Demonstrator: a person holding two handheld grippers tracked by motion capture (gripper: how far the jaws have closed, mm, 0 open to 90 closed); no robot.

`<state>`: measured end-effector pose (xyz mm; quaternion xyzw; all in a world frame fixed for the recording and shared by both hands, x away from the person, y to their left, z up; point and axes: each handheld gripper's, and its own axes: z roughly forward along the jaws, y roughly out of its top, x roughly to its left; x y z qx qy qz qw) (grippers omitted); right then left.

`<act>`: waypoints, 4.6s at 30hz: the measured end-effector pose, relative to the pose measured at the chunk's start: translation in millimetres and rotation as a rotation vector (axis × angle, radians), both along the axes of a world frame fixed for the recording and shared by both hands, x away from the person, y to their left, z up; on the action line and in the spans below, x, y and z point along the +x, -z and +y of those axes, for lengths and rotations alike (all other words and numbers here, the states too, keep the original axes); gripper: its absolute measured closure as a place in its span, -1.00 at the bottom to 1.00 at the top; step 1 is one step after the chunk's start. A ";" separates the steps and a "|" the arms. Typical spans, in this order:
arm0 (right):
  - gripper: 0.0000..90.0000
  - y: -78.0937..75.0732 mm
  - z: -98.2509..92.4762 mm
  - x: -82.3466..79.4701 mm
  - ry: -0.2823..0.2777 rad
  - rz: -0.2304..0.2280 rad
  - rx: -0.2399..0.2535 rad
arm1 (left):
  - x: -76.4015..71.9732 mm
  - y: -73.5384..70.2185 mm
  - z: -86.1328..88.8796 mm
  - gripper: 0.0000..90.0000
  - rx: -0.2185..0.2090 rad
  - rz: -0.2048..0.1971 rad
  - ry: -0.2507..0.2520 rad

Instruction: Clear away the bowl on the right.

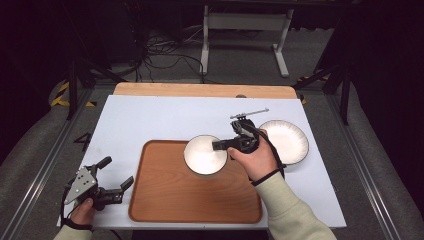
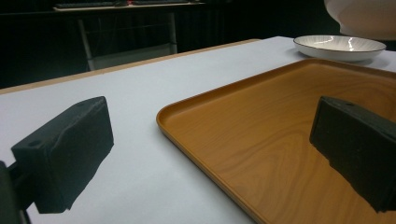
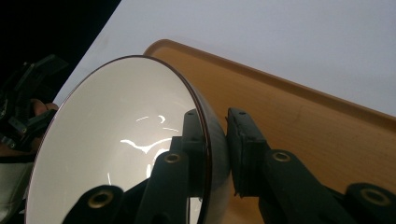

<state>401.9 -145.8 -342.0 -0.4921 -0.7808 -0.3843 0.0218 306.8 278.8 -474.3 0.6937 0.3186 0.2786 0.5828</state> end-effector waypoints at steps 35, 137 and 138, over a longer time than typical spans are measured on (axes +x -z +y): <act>0.71 64.1 19.6 0.8 -0.016 0.059 -0.017 | -0.2 0.1 -0.3 -0.99 0.000 -0.002 0.000; -0.47 44.5 -19.5 -45.0 -0.282 -0.792 0.166 | 1.4 -0.5 -1.1 -0.99 0.011 0.011 0.007; -0.47 44.3 -20.1 -45.5 -0.282 -0.798 0.165 | 1.4 -0.4 -1.2 -0.99 0.011 0.011 0.007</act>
